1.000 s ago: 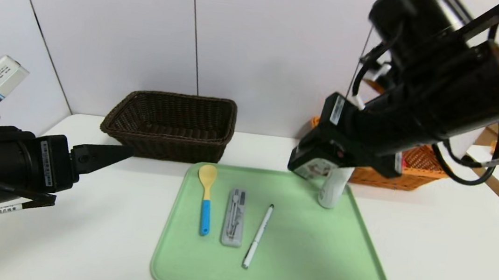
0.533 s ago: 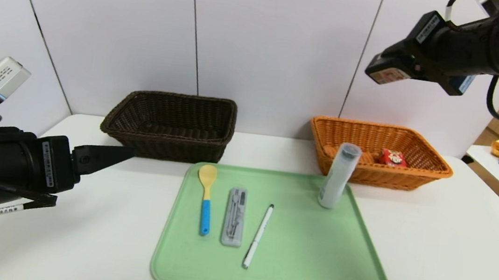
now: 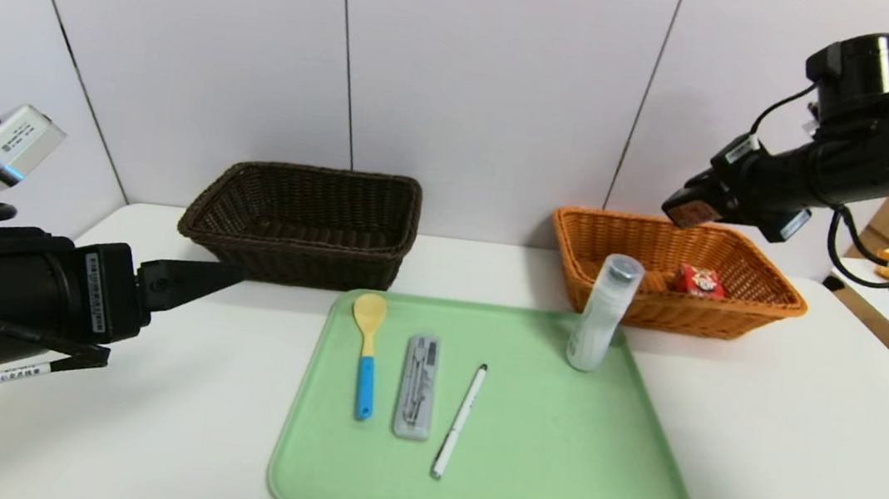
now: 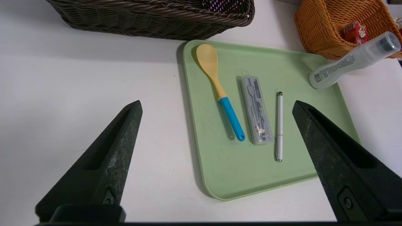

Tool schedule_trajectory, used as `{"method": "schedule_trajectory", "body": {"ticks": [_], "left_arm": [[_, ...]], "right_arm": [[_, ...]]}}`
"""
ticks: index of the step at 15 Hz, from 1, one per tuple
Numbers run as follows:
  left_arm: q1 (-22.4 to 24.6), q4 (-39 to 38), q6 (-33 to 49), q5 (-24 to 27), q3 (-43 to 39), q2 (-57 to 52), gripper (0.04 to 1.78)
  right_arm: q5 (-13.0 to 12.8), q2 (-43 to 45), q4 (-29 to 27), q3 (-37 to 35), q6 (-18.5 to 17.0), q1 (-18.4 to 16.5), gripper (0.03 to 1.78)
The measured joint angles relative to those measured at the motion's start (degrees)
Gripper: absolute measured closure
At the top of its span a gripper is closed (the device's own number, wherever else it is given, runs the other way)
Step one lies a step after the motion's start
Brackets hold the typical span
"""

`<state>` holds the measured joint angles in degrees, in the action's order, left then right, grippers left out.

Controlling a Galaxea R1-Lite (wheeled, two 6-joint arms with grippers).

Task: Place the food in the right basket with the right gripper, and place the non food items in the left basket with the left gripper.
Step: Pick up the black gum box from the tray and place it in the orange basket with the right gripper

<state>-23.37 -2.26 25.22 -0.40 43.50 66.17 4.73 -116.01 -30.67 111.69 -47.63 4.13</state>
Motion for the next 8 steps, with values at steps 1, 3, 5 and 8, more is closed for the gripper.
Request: {"method": "schedule_trajectory", "body": {"ticks": [1,3,5,8], "left_arm": [[0.0,0.0,0.0,0.0,0.0,0.0,0.13],[0.0,0.0,0.0,0.0,0.0,0.1,0.13],[0.0,0.0,0.1,0.0,0.0,0.2,0.13],[0.0,0.0,0.1,0.0,-0.1,0.4,0.13]], "right_arm": [[-0.1,-1.7,0.1,0.0,0.0,-0.1,1.03],[-0.3,-4.7,0.4,0.0,0.1,-0.3,1.03],[-0.4,-7.1,0.5,0.0,0.4,-0.5,1.03],[-0.5,-8.9,1.4,0.0,0.6,-0.5,0.81]]}}
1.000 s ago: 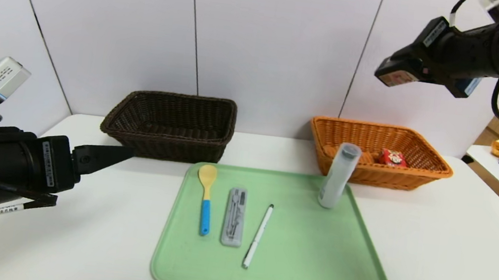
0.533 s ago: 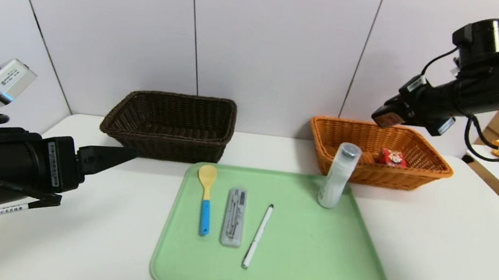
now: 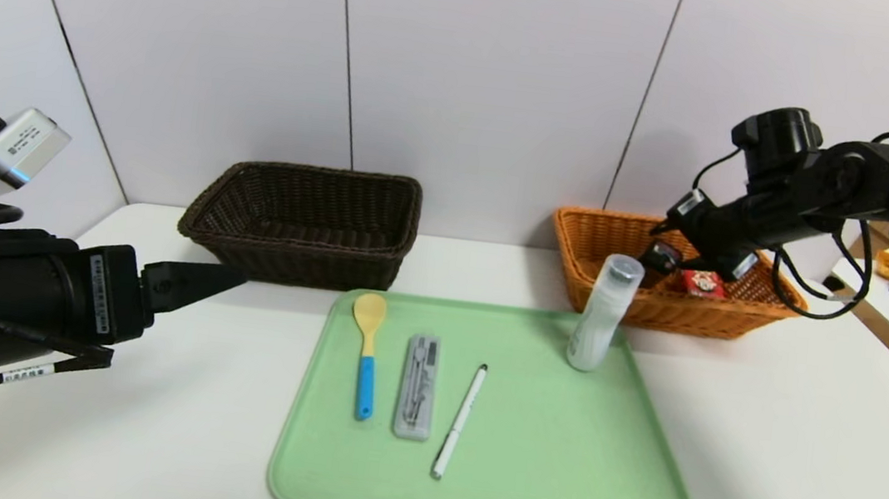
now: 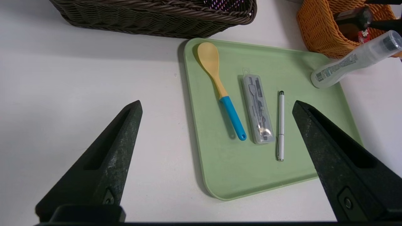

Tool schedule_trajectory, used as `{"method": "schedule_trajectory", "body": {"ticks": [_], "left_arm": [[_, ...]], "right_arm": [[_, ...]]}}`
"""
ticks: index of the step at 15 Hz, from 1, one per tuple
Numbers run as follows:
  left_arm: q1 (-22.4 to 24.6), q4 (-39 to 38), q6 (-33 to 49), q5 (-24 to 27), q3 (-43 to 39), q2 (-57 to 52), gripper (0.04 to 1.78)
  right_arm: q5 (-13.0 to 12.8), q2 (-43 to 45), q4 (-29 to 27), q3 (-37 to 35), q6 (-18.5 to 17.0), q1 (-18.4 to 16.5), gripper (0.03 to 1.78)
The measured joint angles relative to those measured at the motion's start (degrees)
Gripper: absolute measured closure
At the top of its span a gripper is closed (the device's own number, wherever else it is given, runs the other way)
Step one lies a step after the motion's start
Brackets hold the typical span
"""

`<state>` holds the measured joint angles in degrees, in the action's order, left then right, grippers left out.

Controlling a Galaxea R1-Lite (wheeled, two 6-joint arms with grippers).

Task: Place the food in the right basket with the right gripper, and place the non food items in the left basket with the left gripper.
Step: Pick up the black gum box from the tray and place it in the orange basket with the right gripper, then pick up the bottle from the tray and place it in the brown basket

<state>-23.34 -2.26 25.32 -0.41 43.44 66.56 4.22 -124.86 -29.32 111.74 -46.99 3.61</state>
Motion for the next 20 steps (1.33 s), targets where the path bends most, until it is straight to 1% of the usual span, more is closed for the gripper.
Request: {"method": "schedule_trajectory", "body": {"ticks": [2,4,5,7,9,10,14,15,17,18,19,20], "left_arm": [[0.0,0.0,0.0,0.3,0.0,0.1,0.13],[0.0,0.0,0.0,0.6,0.0,0.4,0.13],[0.0,0.0,0.1,0.6,0.0,0.5,0.13],[0.0,0.0,0.2,0.7,-0.1,0.6,0.13],[0.0,0.0,0.2,0.7,-0.2,0.7,0.13],[0.0,0.0,0.1,0.7,0.0,0.7,0.13],[-0.2,0.0,-0.2,1.1,1.3,1.1,0.13],[-1.5,0.0,-0.2,1.7,1.5,1.3,0.13],[-6.3,-1.2,-0.2,3.7,1.6,1.6,0.13],[-9.3,-3.7,-0.5,4.5,1.4,2.3,0.13],[-11.1,-6.8,-1.3,4.8,1.2,3.5,0.13],[-12.6,-10.6,-2.9,4.9,0.8,5.5,0.13]], "right_arm": [[-0.1,-0.6,2.2,0.0,0.0,0.0,0.64],[-0.4,-1.0,4.5,0.1,-0.4,0.0,0.52],[-1.5,-1.3,5.9,0.0,-0.8,0.0,0.46],[-4.0,-1.2,6.6,0.0,-1.2,0.0,0.39],[-6.2,0.0,6.6,0.0,-1.0,0.7,0.32],[-6.6,0.9,6.5,0.0,-1.0,1.3,0.3],[-7.0,7.4,6.1,-0.8,-0.6,3.9,0.22],[-7.0,9.7,6.1,-1.6,-0.3,4.4,0.2],[-6.8,14.6,6.7,-4.5,2.0,5.3,0.18],[-6.6,17.5,7.5,-7.4,4.2,5.6,0.17],[-6.3,20.2,9.2,-10.9,7.0,5.8,0.16],[-5.6,22.9,12.2,-15.3,10.3,5.9,0.15]]}}
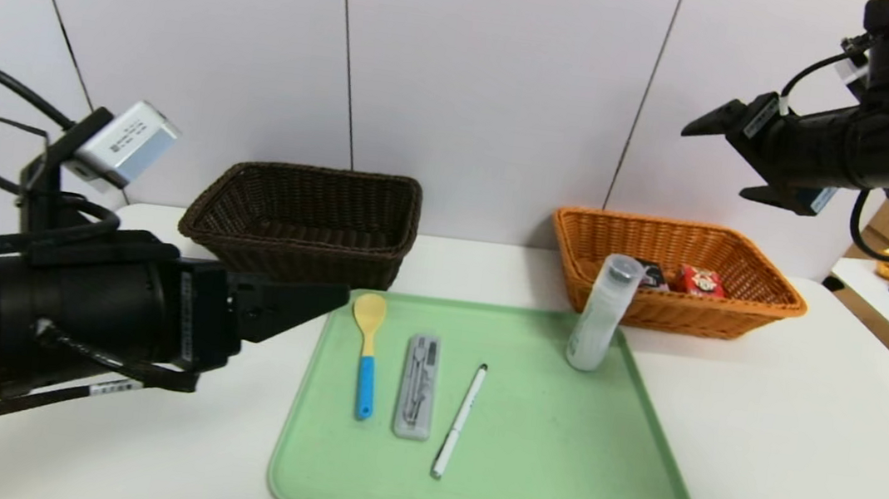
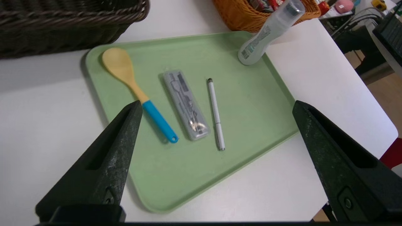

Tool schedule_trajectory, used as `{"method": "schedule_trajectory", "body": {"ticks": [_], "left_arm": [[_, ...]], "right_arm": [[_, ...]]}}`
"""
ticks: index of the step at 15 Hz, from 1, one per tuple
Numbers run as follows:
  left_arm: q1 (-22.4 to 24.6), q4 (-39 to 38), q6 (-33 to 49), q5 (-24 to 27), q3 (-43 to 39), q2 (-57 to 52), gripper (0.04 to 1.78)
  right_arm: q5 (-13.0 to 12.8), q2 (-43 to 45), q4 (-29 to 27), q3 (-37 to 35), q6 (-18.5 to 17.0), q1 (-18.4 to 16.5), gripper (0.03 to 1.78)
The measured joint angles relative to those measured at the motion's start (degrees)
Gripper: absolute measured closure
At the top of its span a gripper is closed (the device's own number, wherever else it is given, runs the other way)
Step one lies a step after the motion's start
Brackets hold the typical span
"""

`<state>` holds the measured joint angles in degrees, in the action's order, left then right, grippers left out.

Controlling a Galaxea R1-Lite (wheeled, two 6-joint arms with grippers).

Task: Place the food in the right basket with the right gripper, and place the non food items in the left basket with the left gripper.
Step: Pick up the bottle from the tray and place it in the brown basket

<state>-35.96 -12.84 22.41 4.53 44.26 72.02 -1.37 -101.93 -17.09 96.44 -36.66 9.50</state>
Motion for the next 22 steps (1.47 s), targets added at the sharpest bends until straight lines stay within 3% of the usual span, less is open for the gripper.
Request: {"method": "schedule_trajectory", "body": {"ticks": [2,5,7,10,12,19,22], "left_arm": [[-2.0,-8.2,-4.1,0.1,-0.3,5.4,0.13],[-5.2,-19.6,-6.9,0.3,0.2,14.8,0.13],[-7.9,-26.2,-7.5,0.3,0.7,21.1,0.13],[-11.0,-33.2,-10.4,-2.0,3.0,31.1,0.13],[-12.6,-35.6,-11.9,-4.7,6.6,36.3,0.13],[-16.3,-36.0,-13.0,-6.5,18.4,48.7,0.13],[-16.9,-35.8,-14.9,-9.7,24.0,52.9,0.13]], "right_arm": [[2.3,4.7,9.1,-9.9,8.1,-0.1,0.14],[8.3,10.4,28.7,-24.7,24.3,-2.2,0.13],[11.2,13.3,38.9,-29.8,32.1,-3.9,0.12],[11.3,16.6,41.0,-34.6,35.1,-4.6,0.12],[11.2,17.9,41.2,-37.2,36.4,-7.1,0.12],[11.8,18.7,41.4,-45.3,35.7,-14.9,0.12],[14.3,18.6,41.5,-46.6,35.7,-17.2,0.12]]}}
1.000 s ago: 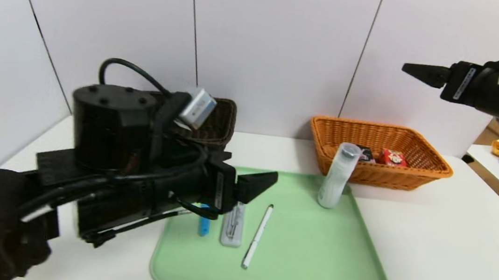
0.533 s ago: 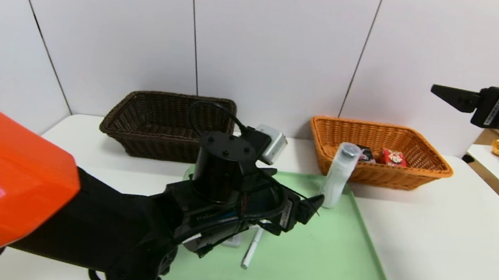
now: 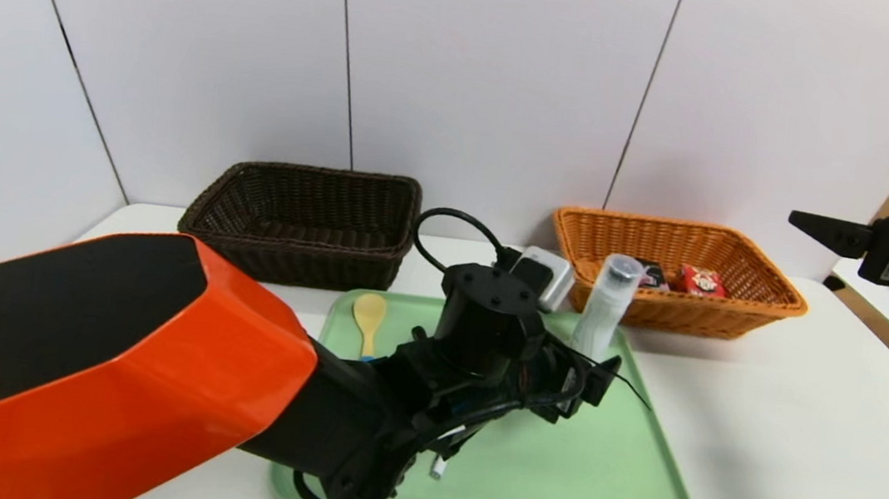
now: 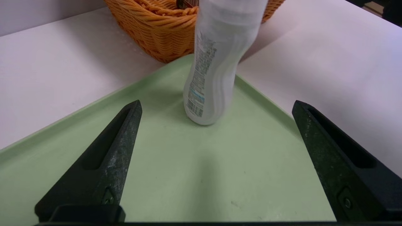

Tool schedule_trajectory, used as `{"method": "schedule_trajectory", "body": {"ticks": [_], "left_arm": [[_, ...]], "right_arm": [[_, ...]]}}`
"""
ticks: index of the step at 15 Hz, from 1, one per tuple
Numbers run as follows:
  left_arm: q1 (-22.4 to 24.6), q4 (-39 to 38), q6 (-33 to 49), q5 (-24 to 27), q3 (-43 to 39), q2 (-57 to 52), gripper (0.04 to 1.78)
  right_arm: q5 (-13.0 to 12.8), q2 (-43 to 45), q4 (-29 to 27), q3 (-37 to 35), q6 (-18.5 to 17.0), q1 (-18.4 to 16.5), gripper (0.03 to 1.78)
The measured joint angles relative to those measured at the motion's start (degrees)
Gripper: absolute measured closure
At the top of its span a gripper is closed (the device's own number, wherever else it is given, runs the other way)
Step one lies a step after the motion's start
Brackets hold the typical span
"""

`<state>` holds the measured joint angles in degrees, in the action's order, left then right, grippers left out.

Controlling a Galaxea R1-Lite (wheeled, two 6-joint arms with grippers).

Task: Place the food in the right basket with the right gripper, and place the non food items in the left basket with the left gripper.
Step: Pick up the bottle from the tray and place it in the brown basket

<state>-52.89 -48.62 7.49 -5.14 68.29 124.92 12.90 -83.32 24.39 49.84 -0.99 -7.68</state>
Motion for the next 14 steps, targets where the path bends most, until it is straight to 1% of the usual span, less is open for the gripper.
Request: {"method": "schedule_trajectory", "body": {"ticks": [3,5,9,12,14], "left_arm": [[-0.7,0.8,-0.1,-1.8,6.0,3.7,0.13],[-1.2,1.5,0.1,-3.5,9.8,6.0,0.13],[-1.7,1.8,0.3,-4.0,13.7,9.3,0.13],[-1.8,1.8,0.3,-5.4,16.6,11.0,0.13],[-1.8,2.5,0.4,-6.3,18.9,12.1,0.13]], "right_arm": [[0.4,-0.3,0.0,-0.7,0.0,-1.4,0.12],[1.2,-0.3,0.0,-1.5,0.0,-1.9,0.12],[1.6,-0.4,0.0,-2.0,0.0,-2.4,0.12],[1.6,-0.3,0.1,-2.7,0.0,-2.5,0.12],[1.6,-0.2,1.1,-3.3,0.1,-2.5,0.12]]}}
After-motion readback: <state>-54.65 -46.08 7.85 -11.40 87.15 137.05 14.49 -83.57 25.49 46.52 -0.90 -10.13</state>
